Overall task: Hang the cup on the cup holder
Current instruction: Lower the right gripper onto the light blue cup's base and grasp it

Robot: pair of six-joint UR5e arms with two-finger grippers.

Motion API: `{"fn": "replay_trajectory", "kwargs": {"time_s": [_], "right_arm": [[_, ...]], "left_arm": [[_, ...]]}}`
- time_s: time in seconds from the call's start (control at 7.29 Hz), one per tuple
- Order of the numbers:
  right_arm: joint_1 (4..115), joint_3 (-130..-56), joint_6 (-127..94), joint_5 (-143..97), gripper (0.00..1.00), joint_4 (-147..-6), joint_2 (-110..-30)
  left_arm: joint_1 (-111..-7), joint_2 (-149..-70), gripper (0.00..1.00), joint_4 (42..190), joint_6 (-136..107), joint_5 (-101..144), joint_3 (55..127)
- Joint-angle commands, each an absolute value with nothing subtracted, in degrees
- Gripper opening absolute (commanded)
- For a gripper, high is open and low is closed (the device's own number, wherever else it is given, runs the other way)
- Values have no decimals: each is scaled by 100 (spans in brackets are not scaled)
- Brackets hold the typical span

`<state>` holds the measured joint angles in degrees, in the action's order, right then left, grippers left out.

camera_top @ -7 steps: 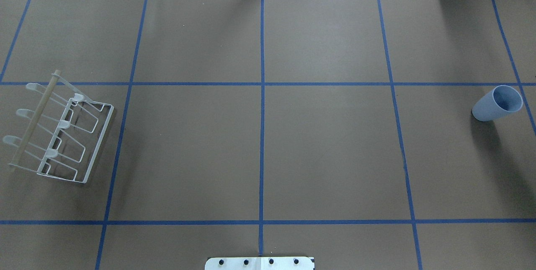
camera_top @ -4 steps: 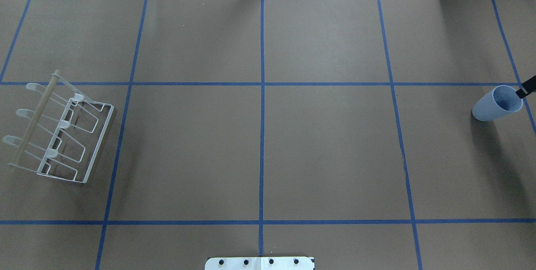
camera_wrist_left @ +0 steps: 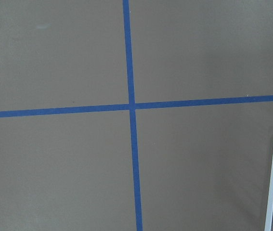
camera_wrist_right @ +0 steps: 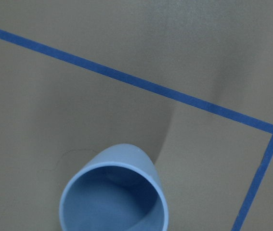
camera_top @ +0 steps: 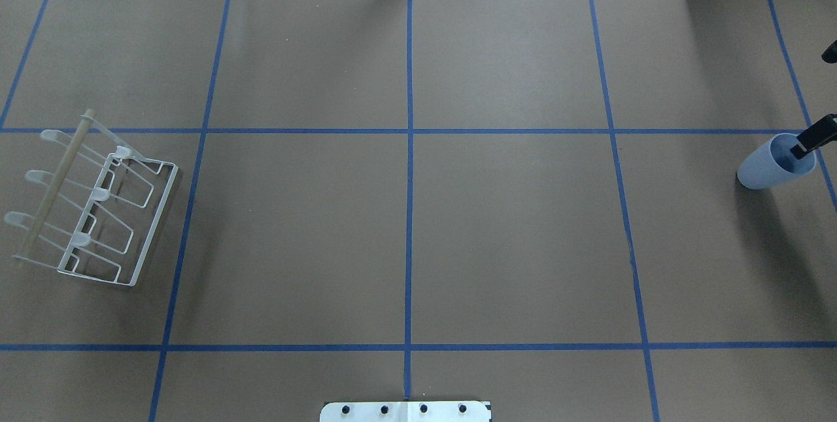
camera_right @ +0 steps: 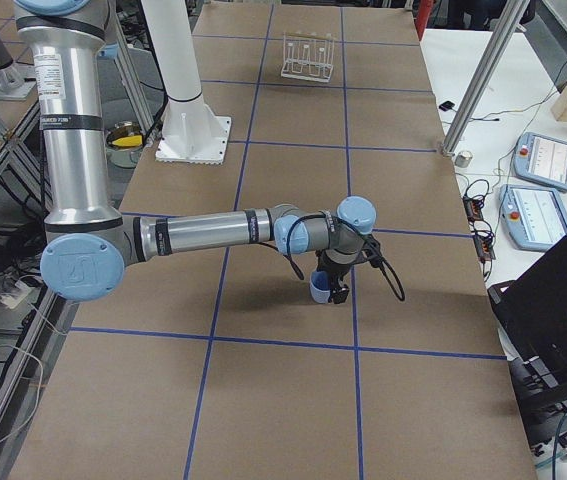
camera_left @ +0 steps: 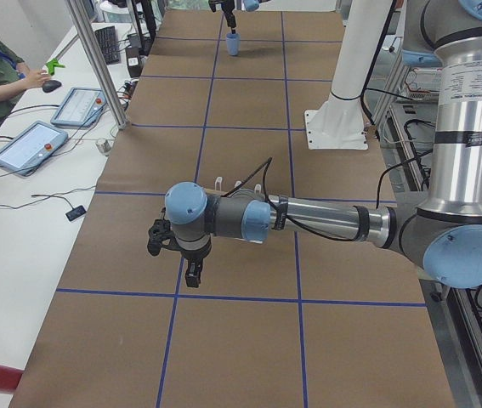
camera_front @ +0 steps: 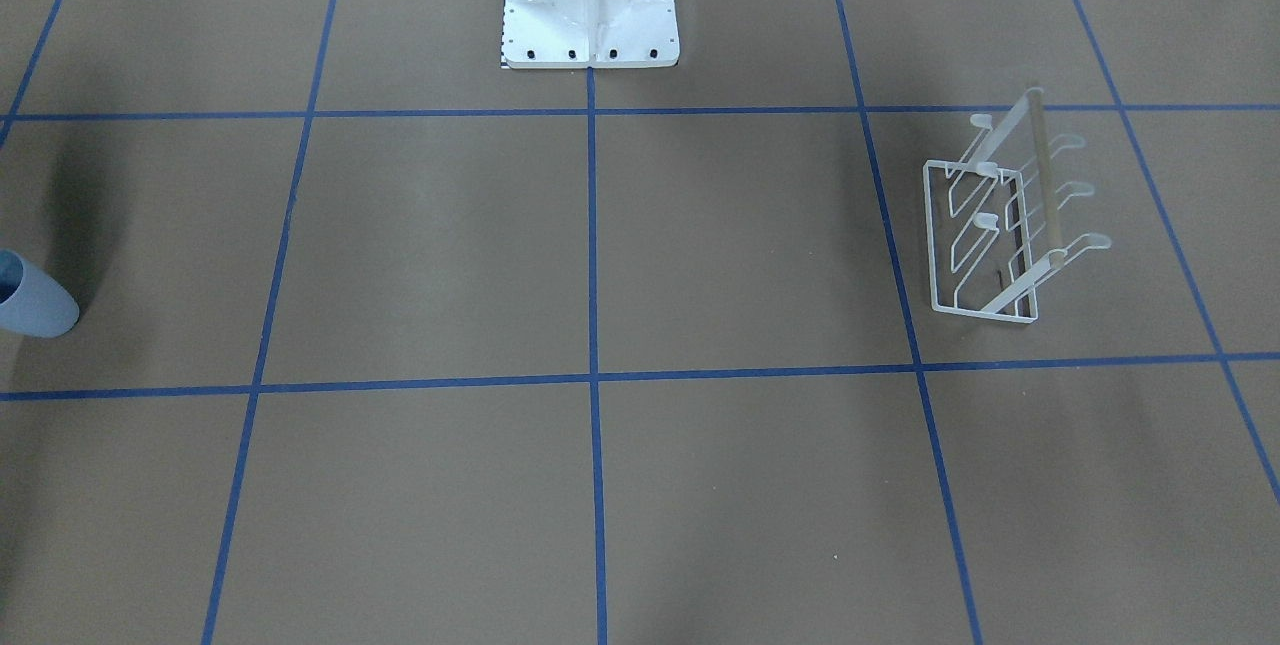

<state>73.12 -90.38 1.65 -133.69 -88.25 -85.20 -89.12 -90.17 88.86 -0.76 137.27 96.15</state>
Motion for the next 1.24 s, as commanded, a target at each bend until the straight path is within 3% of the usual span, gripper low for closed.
{"fn": "replay_trajectory", "kwargs": {"time_s": [0.0,0.14,0.27,0.41,0.55,0.82,1.1], "right_arm": [[7260,-8729,184,-13368,100,-8824,-8333],[7251,-8658,185,-13368,100,-8824,-8271],[7199,-8631,176,-13359,78,-8824,-8262],[7163,-8622,176,-13359,25,-8816,-8253],[7154,-8631,176,-13333,0,-8798,-8262],[7154,-8709,184,-13342,0,-8771,-8271],[7180,-9382,89,-13612,0,-8832,-8323]], "left_arm": [[-8912,-9026,99,8894,-88,13729,9615],[-8912,-9026,99,8955,-97,13737,9615],[-8912,-9026,99,8956,-97,13729,9615],[-8912,-9026,99,8956,-97,13729,9607],[-8912,-9035,99,8956,-97,13729,9606],[-8912,-9026,99,8956,-105,13772,9615],[-8912,-9035,99,8956,-105,13773,9615]]}}
